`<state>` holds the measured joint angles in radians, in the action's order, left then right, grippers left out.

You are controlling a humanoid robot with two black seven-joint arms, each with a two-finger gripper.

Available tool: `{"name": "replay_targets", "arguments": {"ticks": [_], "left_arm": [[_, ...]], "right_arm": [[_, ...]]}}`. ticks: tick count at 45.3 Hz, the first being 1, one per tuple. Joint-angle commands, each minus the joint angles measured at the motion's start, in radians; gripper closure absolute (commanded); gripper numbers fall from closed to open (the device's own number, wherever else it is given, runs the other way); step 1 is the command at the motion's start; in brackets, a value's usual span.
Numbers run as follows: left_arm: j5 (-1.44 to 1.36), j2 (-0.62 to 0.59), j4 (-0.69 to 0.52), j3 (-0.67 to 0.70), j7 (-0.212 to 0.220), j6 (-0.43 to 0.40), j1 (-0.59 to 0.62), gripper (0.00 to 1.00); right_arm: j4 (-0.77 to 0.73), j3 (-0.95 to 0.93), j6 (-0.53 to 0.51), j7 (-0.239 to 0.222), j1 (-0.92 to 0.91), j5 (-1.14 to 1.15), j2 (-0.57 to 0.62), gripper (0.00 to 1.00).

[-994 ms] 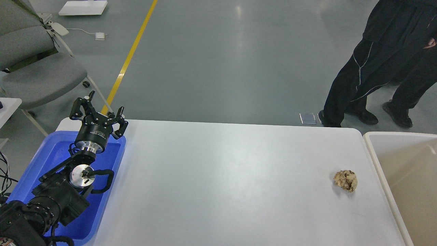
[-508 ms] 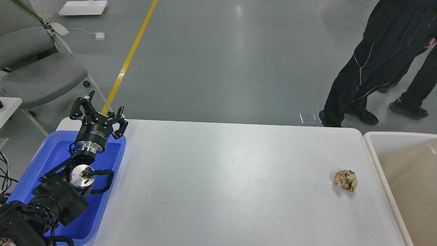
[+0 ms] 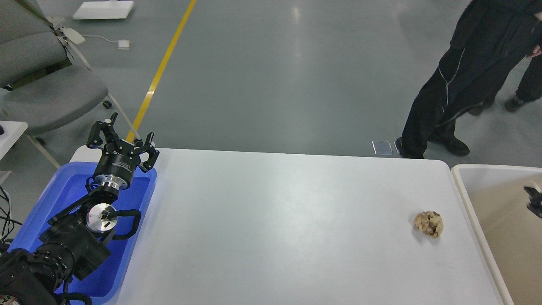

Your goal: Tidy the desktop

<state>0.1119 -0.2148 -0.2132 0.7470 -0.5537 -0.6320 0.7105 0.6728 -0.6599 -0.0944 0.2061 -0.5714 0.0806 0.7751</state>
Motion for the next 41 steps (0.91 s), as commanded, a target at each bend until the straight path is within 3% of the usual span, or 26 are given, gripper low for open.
{"name": "replay_targets", "arguments": {"ticks": [1,10,19,41], "left_arm": [[0.000,0.000,0.000,0.000,0.000,0.000,0.000,0.00],[0.000,0.000,0.000,0.000,0.000,0.000,0.000,0.00],[0.000,0.000,0.000,0.000,0.000,0.000,0.000,0.00],[0.000,0.000,0.000,0.000,0.000,0.000,0.000,0.00]], "right_arm": [[0.258,-0.178,0.012,0.064,0.059,0.007,-0.002,0.00],[0.275,-0.211,0.033,0.163,0.085,0.065,-0.132,0.00],[0.269,-0.195,0.035,0.374,0.100,0.091,-0.234,0.00],[0.174,-0.176,0.047,0.378,0.104,0.091,-0.370,0.00]]}}
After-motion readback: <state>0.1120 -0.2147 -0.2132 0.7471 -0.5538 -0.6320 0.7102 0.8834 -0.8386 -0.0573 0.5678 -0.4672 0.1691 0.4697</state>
